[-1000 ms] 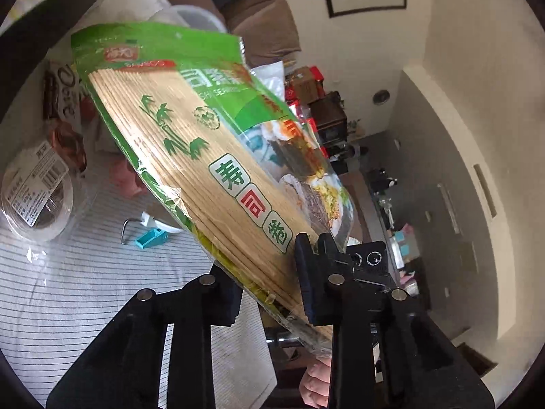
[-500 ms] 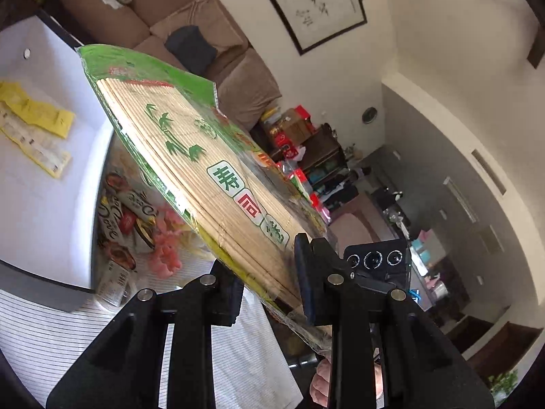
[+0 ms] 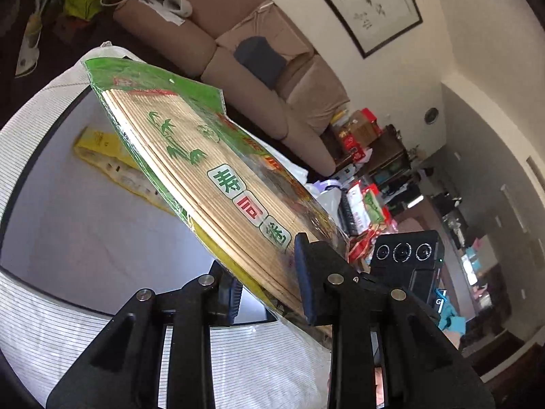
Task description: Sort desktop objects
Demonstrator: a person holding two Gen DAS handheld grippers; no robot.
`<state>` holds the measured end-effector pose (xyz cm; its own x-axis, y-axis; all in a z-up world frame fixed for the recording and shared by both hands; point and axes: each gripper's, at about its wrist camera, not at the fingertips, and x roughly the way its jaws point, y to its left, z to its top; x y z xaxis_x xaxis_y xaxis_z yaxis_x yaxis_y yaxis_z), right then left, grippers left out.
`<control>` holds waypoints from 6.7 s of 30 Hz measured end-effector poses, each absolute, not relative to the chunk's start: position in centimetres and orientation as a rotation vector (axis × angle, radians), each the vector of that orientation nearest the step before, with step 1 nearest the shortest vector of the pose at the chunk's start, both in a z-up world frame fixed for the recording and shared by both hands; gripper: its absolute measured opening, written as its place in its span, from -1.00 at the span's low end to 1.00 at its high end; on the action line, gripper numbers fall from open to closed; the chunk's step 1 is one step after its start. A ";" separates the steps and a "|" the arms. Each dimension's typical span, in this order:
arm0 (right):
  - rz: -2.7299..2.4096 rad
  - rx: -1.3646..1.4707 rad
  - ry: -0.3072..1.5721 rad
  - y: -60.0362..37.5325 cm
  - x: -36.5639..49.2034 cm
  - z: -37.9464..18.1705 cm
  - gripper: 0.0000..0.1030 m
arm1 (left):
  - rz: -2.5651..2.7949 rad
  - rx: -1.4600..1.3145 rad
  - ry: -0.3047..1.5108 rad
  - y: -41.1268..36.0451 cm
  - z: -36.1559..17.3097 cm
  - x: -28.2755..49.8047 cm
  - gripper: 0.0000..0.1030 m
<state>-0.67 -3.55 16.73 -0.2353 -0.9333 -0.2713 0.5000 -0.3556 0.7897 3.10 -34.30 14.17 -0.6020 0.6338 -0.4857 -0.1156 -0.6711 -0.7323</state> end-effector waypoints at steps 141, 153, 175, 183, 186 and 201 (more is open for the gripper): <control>-2.363 1.230 -0.361 22.4 0.4 9.8 1.00 | 2.803 -1.381 0.003 -3.8 5.2 10.0 1.00; -2.329 1.254 -0.222 19.4 -3.8 7.5 1.00 | 2.824 -1.398 0.023 -2.7 3.0 6.5 1.00; -2.283 1.386 -0.027 15.3 -3.9 3.7 0.18 | 2.665 -1.361 -0.317 -5.9 2.9 6.9 -0.08; -2.329 1.339 0.093 14.5 -3.4 3.8 -0.11 | 2.620 -1.339 -0.305 -5.3 4.0 8.1 -0.20; -2.320 1.320 0.031 15.0 -3.4 4.4 -0.12 | 2.606 -1.338 -0.336 -5.7 4.0 8.3 -0.22; -2.302 1.285 -0.282 19.2 -3.6 7.3 -0.30 | 2.532 -1.452 -0.353 -6.4 3.4 9.8 -0.19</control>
